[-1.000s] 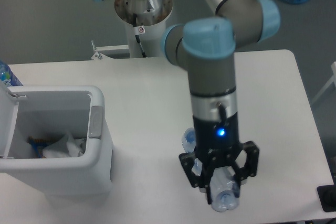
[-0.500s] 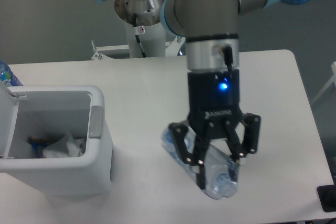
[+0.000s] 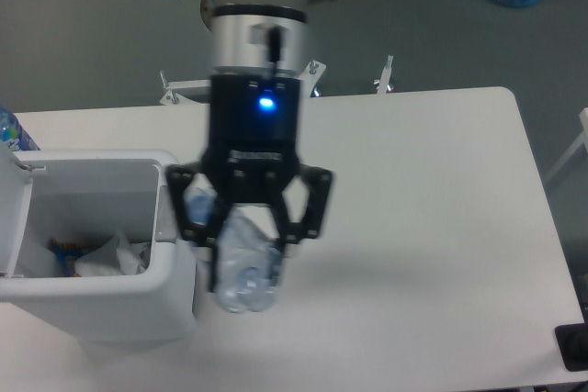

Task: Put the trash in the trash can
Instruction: 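Lift the water bottle and carry it over the trash bin, then open the gripper to release the bottle into the bin, raise gripper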

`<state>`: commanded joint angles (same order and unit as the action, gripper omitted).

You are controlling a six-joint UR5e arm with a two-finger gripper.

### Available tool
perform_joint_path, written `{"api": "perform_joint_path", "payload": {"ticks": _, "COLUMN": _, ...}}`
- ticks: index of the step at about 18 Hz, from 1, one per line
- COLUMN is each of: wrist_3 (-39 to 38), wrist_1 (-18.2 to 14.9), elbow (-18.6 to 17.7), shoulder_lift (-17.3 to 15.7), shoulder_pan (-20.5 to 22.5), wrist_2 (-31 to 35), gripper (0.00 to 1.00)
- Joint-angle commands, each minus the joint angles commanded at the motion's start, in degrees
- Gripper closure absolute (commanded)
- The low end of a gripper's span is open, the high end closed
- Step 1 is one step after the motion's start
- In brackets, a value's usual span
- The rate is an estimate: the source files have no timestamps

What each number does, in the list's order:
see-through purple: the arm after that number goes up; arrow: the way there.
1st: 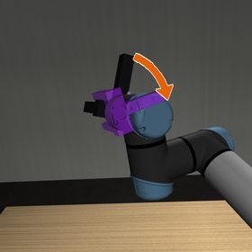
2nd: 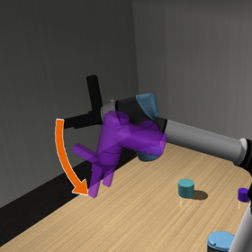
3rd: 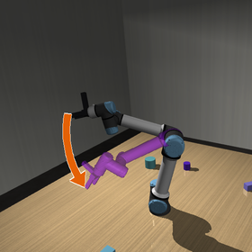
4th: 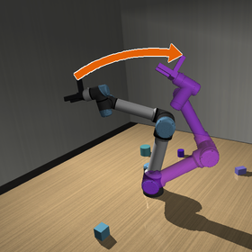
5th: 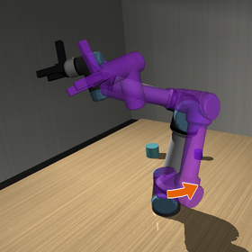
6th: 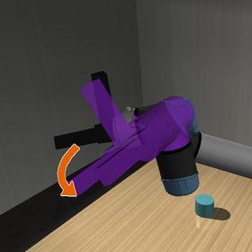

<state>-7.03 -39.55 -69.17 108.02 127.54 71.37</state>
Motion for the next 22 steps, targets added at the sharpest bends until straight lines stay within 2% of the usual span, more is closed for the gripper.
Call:
{"api": "perform_joint_path", "payload": {"ticks": 5, "wrist_3": 0.0, "wrist_1": 0.0, "elbow": -2.9, "shoulder_lift": 0.1, "shoulder_pan": -4.9, "wrist_2": 0.2, "gripper": 0.43}}
{"api": "perform_joint_path", "payload": {"ticks": 6, "wrist_3": 0.1, "wrist_1": 0.1, "elbow": -3.1, "shoulder_lift": 0.2, "shoulder_pan": -5.5, "wrist_2": 0.2, "gripper": 0.41}}
{"api": "perform_joint_path", "payload": {"ticks": 7, "wrist_3": 0.4, "wrist_1": 0.1, "elbow": -3.1, "shoulder_lift": 0.3, "shoulder_pan": -5.9, "wrist_2": 0.2, "gripper": 0.29}}
{"api": "perform_joint_path", "payload": {"ticks": 8, "wrist_3": 0.9, "wrist_1": 0.1, "elbow": -3.1, "shoulder_lift": 0.4, "shoulder_pan": -6.0, "wrist_2": 0.2, "gripper": 0.09}}
{"api": "perform_joint_path", "payload": {"ticks": 9, "wrist_3": 1.5, "wrist_1": 0.1, "elbow": -3.2, "shoulder_lift": 0.4, "shoulder_pan": -6.0, "wrist_2": 0.1, "gripper": 0.00}}
{"api": "perform_joint_path", "payload": {"ticks": 13, "wrist_3": 1.8, "wrist_1": 0.1, "elbow": -3.1, "shoulder_lift": 0.4, "shoulder_pan": -6.6, "wrist_2": 0.2, "gripper": 0.00}}
{"api": "perform_joint_path", "payload": {"ticks": 17, "wrist_3": 3.9, "wrist_1": 0.1, "elbow": -2.6, "shoulder_lift": 0.3, "shoulder_pan": -5.5, "wrist_2": 0.7, "gripper": 0.00}}
{"api": "perform_joint_path", "payload": {"ticks": 20, "wrist_3": 6.7, "wrist_1": 0.1, "elbow": -2.3, "shoulder_lift": 0.1, "shoulder_pan": -2.1, "wrist_2": 0.9, "gripper": 0.00}}
{"api": "perform_joint_path", "payload": {"ticks": 22, "wrist_3": 12.1, "wrist_1": 0.0, "elbow": -2.0, "shoulder_lift": 0.0, "shoulder_pan": -0.3, "wrist_2": 1.7, "gripper": 0.00}}
